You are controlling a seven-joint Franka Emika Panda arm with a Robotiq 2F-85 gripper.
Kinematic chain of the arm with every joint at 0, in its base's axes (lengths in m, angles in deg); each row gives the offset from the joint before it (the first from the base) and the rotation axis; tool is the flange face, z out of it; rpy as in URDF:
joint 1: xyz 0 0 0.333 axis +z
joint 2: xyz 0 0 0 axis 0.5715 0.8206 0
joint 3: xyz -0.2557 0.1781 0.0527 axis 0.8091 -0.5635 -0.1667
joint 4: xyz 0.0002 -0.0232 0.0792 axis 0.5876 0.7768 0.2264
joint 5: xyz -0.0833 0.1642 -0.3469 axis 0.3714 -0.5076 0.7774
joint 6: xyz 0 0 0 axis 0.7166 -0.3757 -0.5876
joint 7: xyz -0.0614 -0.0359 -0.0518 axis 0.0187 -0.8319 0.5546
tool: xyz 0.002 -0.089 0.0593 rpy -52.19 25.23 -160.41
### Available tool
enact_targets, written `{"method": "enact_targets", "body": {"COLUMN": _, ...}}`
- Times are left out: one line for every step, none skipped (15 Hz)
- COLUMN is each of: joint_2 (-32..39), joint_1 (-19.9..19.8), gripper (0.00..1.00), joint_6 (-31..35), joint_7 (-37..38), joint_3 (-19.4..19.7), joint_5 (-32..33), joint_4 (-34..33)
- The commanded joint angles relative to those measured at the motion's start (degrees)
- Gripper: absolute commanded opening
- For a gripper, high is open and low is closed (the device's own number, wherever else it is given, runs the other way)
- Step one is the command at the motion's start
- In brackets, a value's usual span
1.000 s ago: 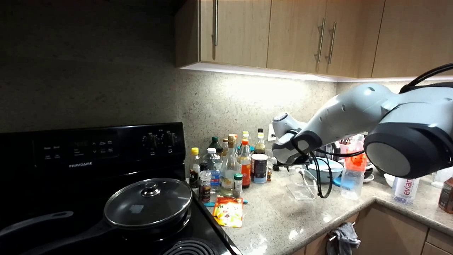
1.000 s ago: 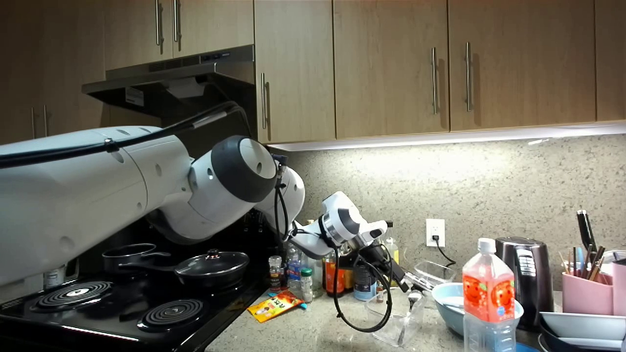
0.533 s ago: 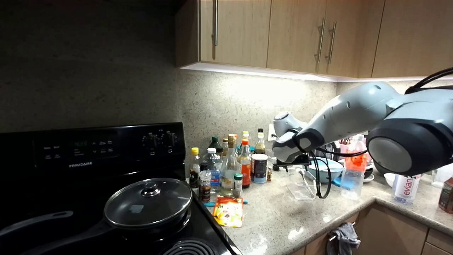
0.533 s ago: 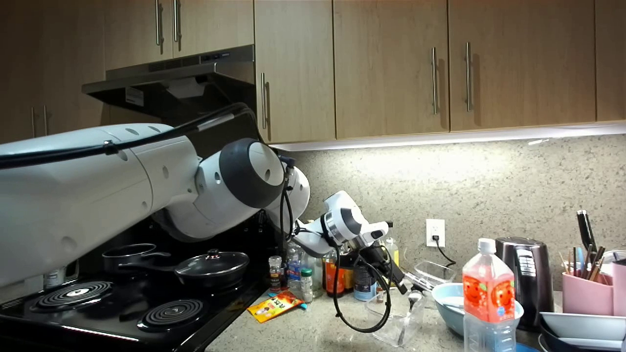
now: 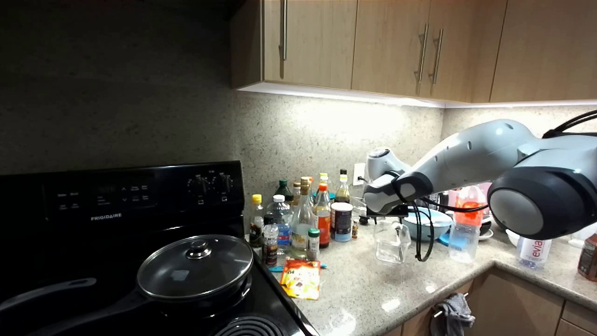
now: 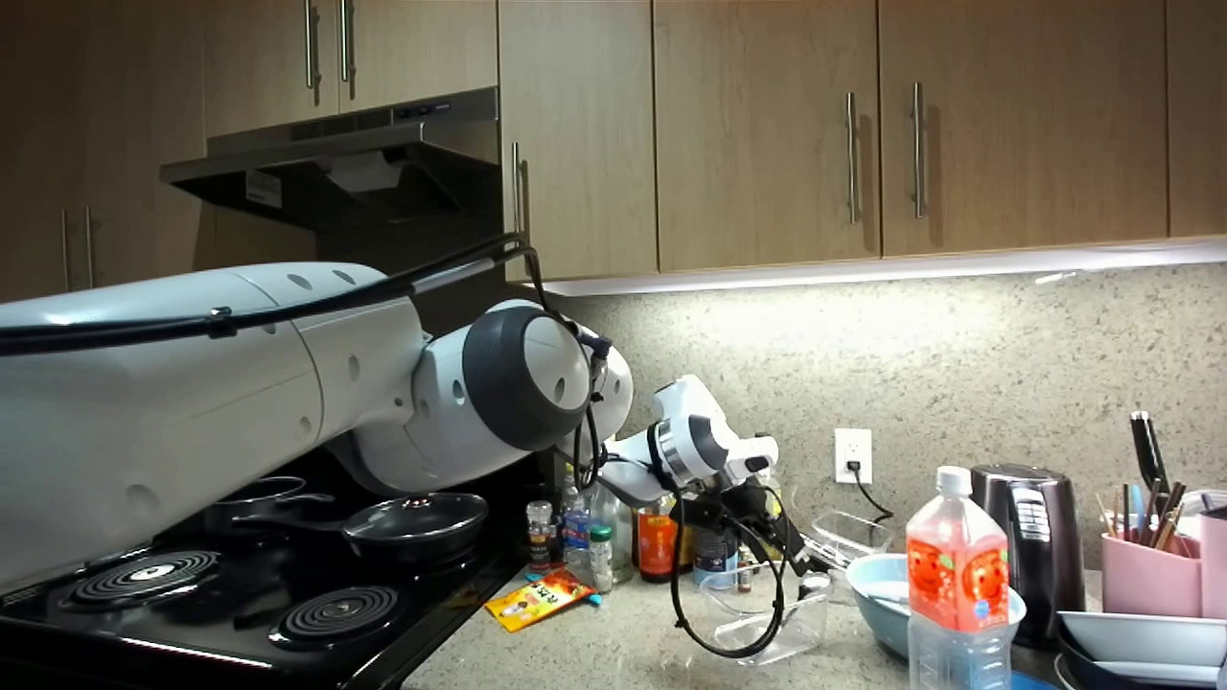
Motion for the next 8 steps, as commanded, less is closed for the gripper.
{"method": "enact_targets", "body": {"joint_2": 2.0, "joint_1": -1.0, "gripper": 1.00, "joint_6": -1.8, "joint_7": 0.6, "joint_3": 0.5, "joint_5": 0.0, "joint_4": -3.6}}
{"method": "enact_targets", "body": {"joint_2": 0.7, "joint_1": -0.4, "gripper": 1.00, "joint_6": -0.5, "joint_7": 0.1, "joint_3": 0.1, "joint_5": 0.0, "joint_4": -1.1}}
{"method": "enact_targets", "body": {"joint_2": 1.0, "joint_1": -0.6, "gripper": 1.00, "joint_6": -0.7, "joint_7": 0.1, "joint_3": 0.3, "joint_5": 0.0, "joint_4": -1.6}}
{"method": "enact_targets", "body": {"joint_2": 1.3, "joint_1": -0.7, "gripper": 1.00, "joint_6": -0.7, "joint_7": 0.1, "joint_3": 0.3, "joint_5": 0.0, "joint_4": -1.9}}
{"method": "enact_targets", "body": {"joint_2": 1.5, "joint_1": -0.8, "gripper": 1.00, "joint_6": -0.7, "joint_7": 0.1, "joint_3": 0.3, "joint_5": 0.0, "joint_4": -2.2}}
{"method": "enact_targets", "body": {"joint_2": 1.5, "joint_1": -0.9, "gripper": 1.00, "joint_6": -1.3, "joint_7": 0.0, "joint_3": 0.0, "joint_5": -0.3, "joint_4": -2.1}}
{"method": "enact_targets", "body": {"joint_2": 1.6, "joint_1": -0.9, "gripper": 1.00, "joint_6": -1.5, "joint_7": 0.2, "joint_3": 0.0, "joint_5": -0.3, "joint_4": -2.2}}
{"method": "enact_targets", "body": {"joint_2": 1.7, "joint_1": -0.9, "gripper": 1.00, "joint_6": -1.7, "joint_7": 0.5, "joint_3": 0.1, "joint_5": -0.3, "joint_4": -2.3}}
